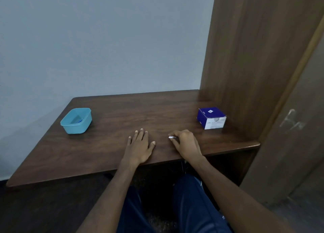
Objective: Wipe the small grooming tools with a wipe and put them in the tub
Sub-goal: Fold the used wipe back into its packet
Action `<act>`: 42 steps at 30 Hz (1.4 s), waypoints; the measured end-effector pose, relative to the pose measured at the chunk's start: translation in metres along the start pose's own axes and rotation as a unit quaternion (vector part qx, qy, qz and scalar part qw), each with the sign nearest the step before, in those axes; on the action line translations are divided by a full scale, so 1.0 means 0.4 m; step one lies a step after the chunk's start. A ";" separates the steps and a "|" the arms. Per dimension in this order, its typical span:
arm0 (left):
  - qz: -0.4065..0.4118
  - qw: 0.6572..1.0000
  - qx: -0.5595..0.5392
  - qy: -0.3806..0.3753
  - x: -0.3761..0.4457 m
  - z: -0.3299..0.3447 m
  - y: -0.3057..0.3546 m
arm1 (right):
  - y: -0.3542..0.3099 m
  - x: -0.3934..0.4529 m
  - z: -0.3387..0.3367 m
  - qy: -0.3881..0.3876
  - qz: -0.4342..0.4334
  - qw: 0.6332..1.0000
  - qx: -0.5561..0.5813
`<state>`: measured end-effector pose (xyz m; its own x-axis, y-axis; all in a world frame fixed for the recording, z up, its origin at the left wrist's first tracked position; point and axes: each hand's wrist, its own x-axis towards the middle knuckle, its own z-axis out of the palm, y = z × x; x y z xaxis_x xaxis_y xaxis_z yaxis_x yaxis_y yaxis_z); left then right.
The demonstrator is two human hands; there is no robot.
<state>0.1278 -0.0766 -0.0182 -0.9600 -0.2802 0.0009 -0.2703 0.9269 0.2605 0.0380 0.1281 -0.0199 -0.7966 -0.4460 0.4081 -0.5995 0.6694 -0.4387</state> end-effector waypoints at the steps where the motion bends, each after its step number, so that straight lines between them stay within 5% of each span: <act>1: 0.000 1.000 0.002 0.005 -0.019 0.006 0.007 | 0.002 -0.022 -0.009 0.003 0.007 1.000 0.005; 7: -0.005 1.000 0.006 0.021 -0.112 0.024 0.065 | -0.016 -0.127 -0.044 0.053 0.063 0.994 0.070; 16: 0.073 0.994 0.019 0.077 -0.236 0.111 0.226 | 0.025 -0.278 -0.095 0.091 0.029 0.992 0.077; 22: 0.183 0.976 -0.008 0.120 -0.264 0.201 0.386 | 0.156 -0.409 -0.192 0.136 0.005 0.991 0.010; 26: 0.264 0.953 -0.052 0.141 -0.287 0.282 0.532 | 0.275 -0.535 -0.236 0.203 0.108 0.973 -0.029; 35: 0.345 0.933 -0.035 -0.094 -0.320 0.564 0.760 | 0.522 -0.789 -0.205 0.121 0.380 0.911 -0.104; 42: 0.353 0.916 0.048 -0.186 -0.263 0.707 0.722 | 0.638 -0.873 -0.074 0.021 0.454 0.887 -0.080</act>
<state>0.1300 0.2914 -0.2161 -0.8518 0.4853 -0.1976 0.4392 0.8669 0.2358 0.1653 0.4723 -0.2507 -0.9399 0.3406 -0.0250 0.3097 0.8192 -0.4828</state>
